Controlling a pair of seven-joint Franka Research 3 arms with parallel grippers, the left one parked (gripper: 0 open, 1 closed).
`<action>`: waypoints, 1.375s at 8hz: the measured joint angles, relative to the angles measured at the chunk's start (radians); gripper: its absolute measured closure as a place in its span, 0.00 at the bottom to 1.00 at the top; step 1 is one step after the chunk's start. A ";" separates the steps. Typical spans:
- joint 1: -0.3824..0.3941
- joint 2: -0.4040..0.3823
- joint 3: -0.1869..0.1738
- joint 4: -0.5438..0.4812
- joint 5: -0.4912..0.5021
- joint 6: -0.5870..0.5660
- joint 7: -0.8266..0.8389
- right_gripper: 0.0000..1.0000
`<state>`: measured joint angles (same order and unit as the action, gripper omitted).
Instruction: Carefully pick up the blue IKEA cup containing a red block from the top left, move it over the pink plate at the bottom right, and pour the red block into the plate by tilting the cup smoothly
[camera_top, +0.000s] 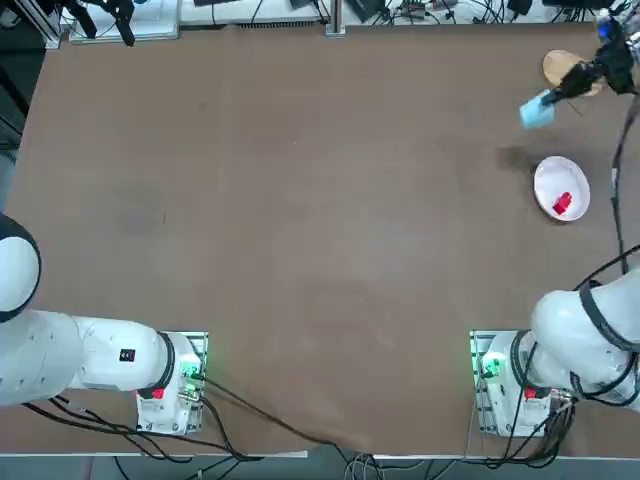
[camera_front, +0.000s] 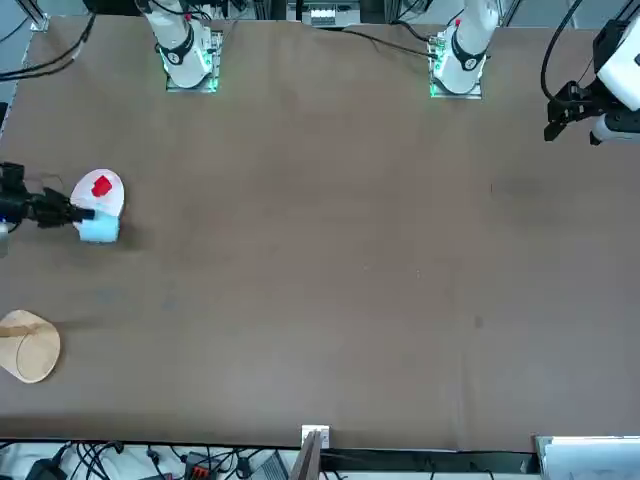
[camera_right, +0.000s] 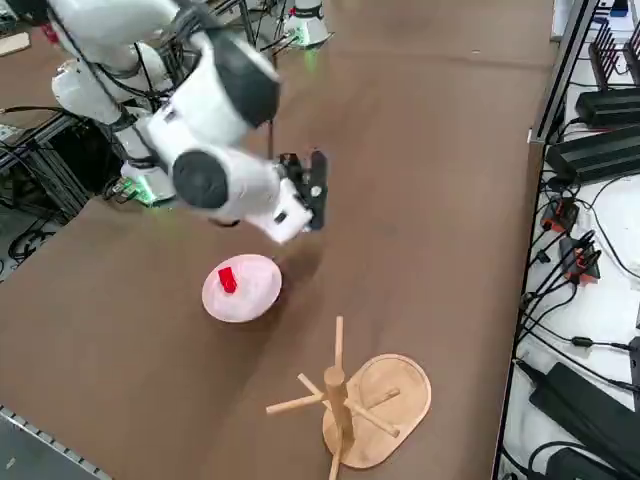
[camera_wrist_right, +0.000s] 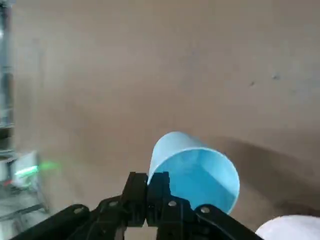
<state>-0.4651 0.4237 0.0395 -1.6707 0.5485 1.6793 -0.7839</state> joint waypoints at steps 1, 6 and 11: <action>0.063 -0.028 0.000 -0.037 -0.032 0.106 0.086 0.98; 0.269 -0.080 -0.001 -0.135 -0.151 0.362 0.645 0.98; 0.435 -0.064 -0.001 -0.156 -0.283 0.400 1.219 0.98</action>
<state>-0.0298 0.3600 0.0387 -1.8268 0.2653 2.0789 0.4351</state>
